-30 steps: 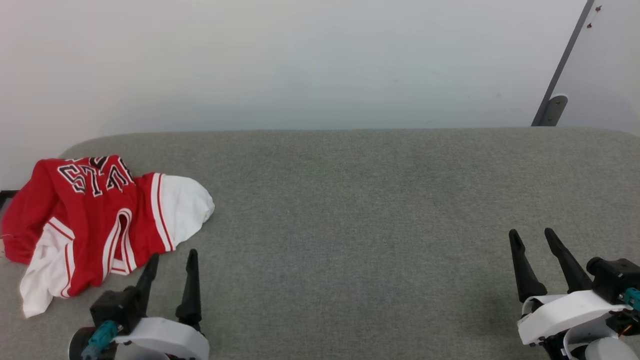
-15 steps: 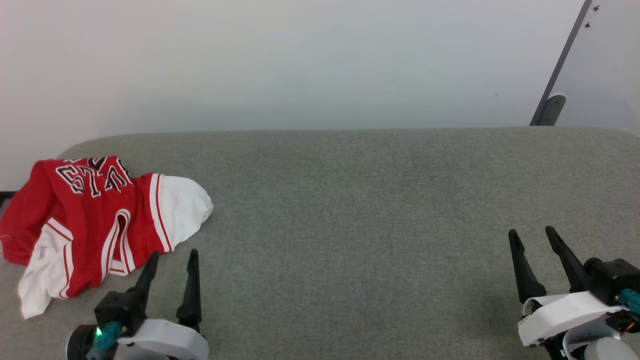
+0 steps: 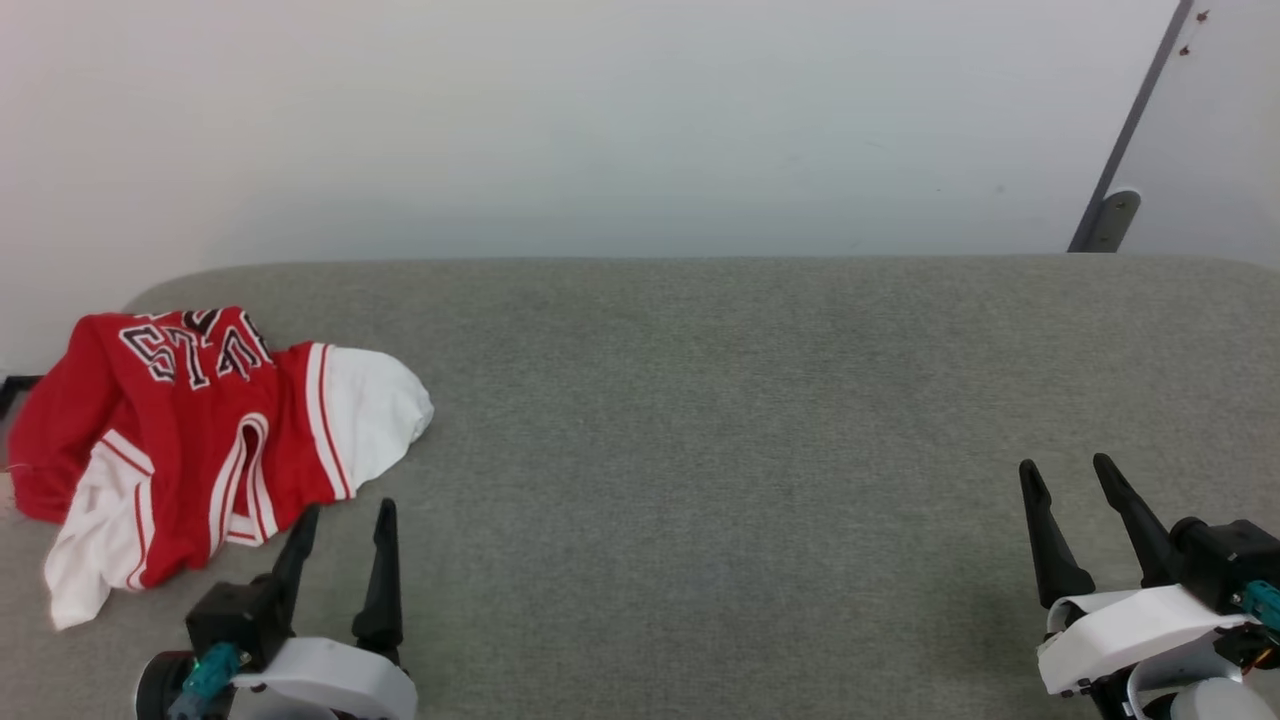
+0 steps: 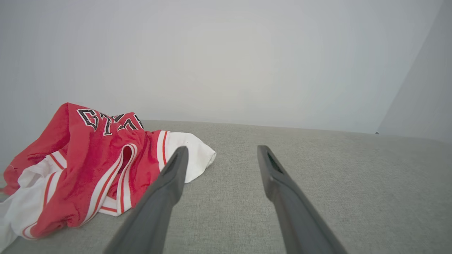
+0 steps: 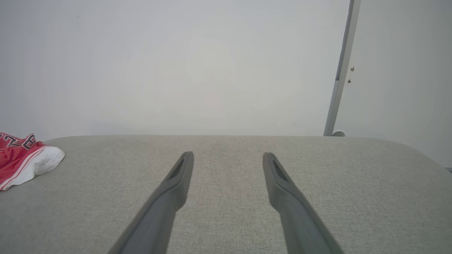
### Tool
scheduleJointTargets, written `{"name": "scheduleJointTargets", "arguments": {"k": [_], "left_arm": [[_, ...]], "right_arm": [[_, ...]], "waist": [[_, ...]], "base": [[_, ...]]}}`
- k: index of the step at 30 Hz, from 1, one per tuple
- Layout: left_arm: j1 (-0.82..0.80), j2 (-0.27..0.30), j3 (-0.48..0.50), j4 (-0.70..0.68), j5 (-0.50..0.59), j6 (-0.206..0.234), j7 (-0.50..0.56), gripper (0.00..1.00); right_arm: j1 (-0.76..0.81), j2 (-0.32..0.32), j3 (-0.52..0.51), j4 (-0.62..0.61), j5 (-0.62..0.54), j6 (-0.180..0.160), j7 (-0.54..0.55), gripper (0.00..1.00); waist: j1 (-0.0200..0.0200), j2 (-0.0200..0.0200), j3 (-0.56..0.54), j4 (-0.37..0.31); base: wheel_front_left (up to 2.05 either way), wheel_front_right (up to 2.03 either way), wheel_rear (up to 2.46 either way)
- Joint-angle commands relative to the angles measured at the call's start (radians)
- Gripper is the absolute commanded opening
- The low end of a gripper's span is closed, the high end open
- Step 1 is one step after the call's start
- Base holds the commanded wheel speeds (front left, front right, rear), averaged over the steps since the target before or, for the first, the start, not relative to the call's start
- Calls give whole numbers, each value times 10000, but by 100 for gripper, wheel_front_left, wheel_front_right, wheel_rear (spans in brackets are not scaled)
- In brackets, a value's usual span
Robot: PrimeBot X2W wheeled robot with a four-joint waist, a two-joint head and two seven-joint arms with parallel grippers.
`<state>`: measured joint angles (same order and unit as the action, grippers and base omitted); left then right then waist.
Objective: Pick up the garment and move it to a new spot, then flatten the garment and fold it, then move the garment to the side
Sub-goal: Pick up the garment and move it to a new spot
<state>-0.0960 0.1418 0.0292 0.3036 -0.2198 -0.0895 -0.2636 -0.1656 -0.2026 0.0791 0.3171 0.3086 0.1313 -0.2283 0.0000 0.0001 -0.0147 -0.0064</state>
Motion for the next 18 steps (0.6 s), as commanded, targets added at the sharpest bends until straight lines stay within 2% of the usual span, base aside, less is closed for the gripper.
{"name": "scheduleJointTargets", "arguments": {"k": [1, 11, 18], "left_arm": [[-95, 13, 69, 87, -27, -50, -12, 100], [-256, 30, 429, 210, -147, 85, -10, 100], [-270, 69, 645, 238, -169, 211, -10, 100]], "right_arm": [[119, -1, 0, -34, 40, -10, 35, 100], [30, -97, 276, -85, 62, -10, 114, 100], [-72, -120, 574, -76, 140, -10, 183, 100]], "waist": [[0, -1, -11, 162], [0, -1, -172, 1085], [0, -1, -340, 2004]], "base": [[0, 0, 0], [0, 0, 0], [0, 0, 0]]}}
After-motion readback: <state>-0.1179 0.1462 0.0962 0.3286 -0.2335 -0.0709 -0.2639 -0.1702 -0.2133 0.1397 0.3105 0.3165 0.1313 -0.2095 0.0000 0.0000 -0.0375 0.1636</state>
